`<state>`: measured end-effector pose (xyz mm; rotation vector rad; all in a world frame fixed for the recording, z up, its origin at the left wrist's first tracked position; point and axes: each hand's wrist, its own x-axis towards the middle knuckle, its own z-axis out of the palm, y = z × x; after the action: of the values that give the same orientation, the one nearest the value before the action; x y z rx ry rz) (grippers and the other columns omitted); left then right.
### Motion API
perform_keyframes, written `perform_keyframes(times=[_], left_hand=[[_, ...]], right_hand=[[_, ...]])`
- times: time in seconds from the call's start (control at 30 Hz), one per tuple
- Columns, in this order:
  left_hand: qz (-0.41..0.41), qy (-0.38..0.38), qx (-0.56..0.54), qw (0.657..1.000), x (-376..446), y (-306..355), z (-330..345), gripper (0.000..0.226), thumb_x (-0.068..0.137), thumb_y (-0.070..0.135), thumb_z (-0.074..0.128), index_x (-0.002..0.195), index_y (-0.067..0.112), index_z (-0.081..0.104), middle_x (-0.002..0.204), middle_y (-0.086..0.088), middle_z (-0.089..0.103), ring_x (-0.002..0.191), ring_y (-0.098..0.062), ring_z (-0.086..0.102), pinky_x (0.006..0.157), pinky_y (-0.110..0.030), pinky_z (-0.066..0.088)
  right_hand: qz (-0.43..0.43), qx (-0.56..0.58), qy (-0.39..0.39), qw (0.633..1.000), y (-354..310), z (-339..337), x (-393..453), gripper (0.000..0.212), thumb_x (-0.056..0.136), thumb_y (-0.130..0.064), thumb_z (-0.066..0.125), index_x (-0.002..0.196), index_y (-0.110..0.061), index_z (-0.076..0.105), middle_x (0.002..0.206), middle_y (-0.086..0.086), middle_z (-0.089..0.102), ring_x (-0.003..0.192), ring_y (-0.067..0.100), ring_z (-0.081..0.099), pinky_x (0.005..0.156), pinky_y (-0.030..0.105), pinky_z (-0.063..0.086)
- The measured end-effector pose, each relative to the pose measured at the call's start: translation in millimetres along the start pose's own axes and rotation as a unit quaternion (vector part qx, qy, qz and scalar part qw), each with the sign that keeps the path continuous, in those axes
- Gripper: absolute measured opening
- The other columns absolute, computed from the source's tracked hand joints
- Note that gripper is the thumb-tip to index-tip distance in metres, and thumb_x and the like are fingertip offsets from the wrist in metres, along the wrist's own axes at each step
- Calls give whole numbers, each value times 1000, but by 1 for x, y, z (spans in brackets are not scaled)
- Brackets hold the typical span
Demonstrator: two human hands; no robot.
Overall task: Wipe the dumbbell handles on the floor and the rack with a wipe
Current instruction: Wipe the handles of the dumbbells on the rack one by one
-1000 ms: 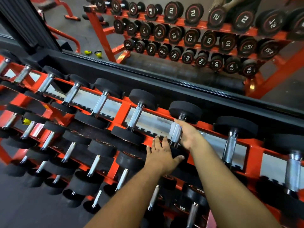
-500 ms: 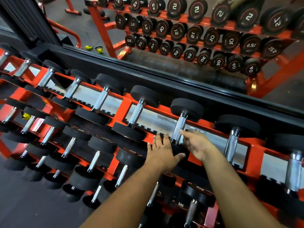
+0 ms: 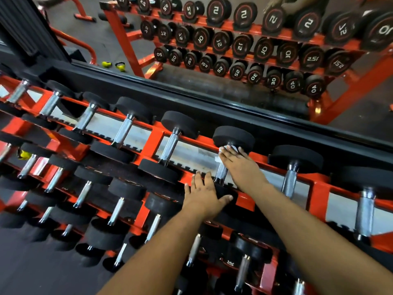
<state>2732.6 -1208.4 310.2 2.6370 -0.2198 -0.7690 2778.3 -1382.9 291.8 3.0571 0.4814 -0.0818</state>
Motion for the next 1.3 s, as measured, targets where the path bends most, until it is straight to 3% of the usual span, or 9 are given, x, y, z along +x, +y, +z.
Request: perform_keyframes(times=[0.1, 0.23, 0.4, 0.67, 0.83, 1.0, 1.07, 1.17, 1.3], left_hand=[[-3, -3, -3, 1000, 2, -2, 1, 108, 88, 77, 49, 162, 19, -4, 169, -17, -10, 157, -32, -7, 126, -54, -2], [-2, -1, -1, 1000, 2, -3, 2, 107, 89, 76, 49, 162, 19, -4, 169, -17, -10, 157, -31, -8, 126, -53, -2], [-2, -8, 0, 1000, 2, -2, 1, 108, 89, 77, 48, 162, 19, -6, 169, -18, -12, 157, -32, -8, 126, -55, -2], [-3, 0, 1, 1000, 3, -2, 2, 108, 88, 77, 49, 162, 18, -3, 169, -18, -8, 157, -32, -6, 126, -53, 0], [-2, -4, -5, 1000, 1, -1, 1, 108, 89, 76, 49, 162, 18, -4, 169, -17, -10, 157, -33, -6, 126, -52, -1], [0, 0, 3, 1000, 0, -1, 0, 106, 90, 75, 49, 162, 18, -3, 169, -19, -9, 157, -32, -6, 126, -52, -1], [0, 0, 5, 1000, 1, -1, 1, 107, 89, 76, 48, 162, 17, -3, 169, -19, -8, 157, -32, -6, 126, -52, 0], [-3, 1, 7, 1000, 0, -1, 1, 108, 89, 77, 47, 162, 17, -4, 169, -19, -8, 157, -33, -6, 126, -53, 0], [-5, -8, 8, 1000, -1, 0, -2, 107, 90, 75, 48, 162, 17, -5, 169, -18, -9, 157, -33, -6, 126, -52, -1]], right_hand=[[0, -41, -10, 999, -8, -1, 2, 69, 93, -7, 25, 161, -13, 12, 169, 5, 9, 156, 21, 3, 127, 44, 6], [-185, 1, -18, 983, 6, 5, -8, 56, 96, -7, 44, 150, -21, 45, 159, 0, 40, 152, 17, 25, 126, 43, 11], [-142, -63, -33, 987, 16, -14, 1, 74, 95, -1, 42, 161, -21, 17, 169, 0, 12, 156, 16, 4, 125, 45, -3], [-260, 28, -60, 963, 31, -1, -17, 61, 94, -10, 46, 152, -27, 42, 161, -9, 33, 152, 13, 23, 126, 45, 13], [-65, -33, 20, 997, 22, 6, -6, 85, 90, 0, 49, 161, -19, 5, 168, 2, 3, 155, 19, 2, 126, 42, 9], [-128, 51, 3, 990, -3, 5, -27, 62, 98, -5, 43, 157, -21, 33, 165, -1, 25, 153, 16, 19, 123, 38, 5], [-150, -18, 22, 988, 7, 5, -27, 65, 94, -7, 35, 158, -21, 31, 164, -2, 25, 153, 16, 21, 124, 44, 6], [-32, -104, 20, 994, -3, 0, -9, 66, 96, -11, 32, 160, -15, 19, 168, 7, 17, 156, 23, 11, 124, 51, 8], [-77, -144, -21, 986, -23, -2, 6, 45, 99, -21, 46, 143, -18, 48, 152, 7, 46, 149, 25, 31, 122, 49, 18]])
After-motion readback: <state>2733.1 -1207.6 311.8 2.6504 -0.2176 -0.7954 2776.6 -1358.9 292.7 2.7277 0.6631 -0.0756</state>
